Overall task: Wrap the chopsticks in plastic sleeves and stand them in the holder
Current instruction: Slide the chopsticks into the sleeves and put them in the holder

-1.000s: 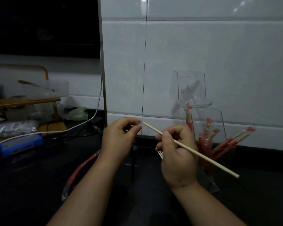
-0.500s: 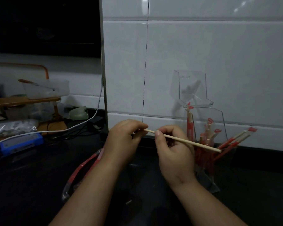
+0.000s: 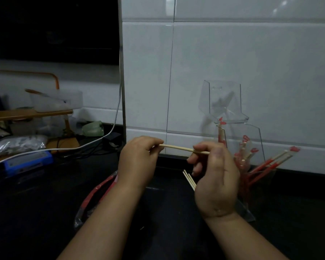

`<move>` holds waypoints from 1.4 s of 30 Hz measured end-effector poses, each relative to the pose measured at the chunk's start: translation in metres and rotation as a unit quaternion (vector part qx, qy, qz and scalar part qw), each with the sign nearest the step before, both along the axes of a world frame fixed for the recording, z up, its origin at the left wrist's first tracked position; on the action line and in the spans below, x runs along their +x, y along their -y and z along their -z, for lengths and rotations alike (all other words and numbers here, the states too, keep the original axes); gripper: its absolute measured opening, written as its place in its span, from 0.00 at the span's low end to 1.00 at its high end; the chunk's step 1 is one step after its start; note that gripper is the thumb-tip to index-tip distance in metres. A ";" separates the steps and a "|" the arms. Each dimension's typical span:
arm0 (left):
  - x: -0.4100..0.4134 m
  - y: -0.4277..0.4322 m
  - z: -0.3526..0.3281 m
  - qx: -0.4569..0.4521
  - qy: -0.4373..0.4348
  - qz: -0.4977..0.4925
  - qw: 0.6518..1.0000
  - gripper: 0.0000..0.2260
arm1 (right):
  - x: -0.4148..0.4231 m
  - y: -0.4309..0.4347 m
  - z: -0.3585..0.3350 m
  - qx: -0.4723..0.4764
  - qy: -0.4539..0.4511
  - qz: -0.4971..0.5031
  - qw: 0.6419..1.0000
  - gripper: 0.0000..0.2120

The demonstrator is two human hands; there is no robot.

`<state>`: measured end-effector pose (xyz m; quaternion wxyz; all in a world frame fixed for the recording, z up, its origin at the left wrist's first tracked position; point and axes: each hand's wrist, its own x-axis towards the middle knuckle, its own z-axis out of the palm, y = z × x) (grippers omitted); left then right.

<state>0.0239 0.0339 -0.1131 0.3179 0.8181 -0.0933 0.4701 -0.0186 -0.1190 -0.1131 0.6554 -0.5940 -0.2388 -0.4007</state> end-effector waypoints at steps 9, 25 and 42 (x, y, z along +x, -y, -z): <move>0.000 0.007 0.001 0.092 0.034 0.011 0.995 0.09 | 0.006 -0.005 0.003 0.017 -0.110 -0.099 0.989 0.13; -0.001 0.012 0.002 0.131 0.084 0.065 0.986 0.10 | 0.020 -0.002 0.004 -0.035 -0.160 0.000 0.986 0.08; -0.019 0.006 -0.017 -0.364 0.074 0.097 0.924 0.06 | 0.024 0.002 0.012 -0.216 -0.177 0.077 0.957 0.10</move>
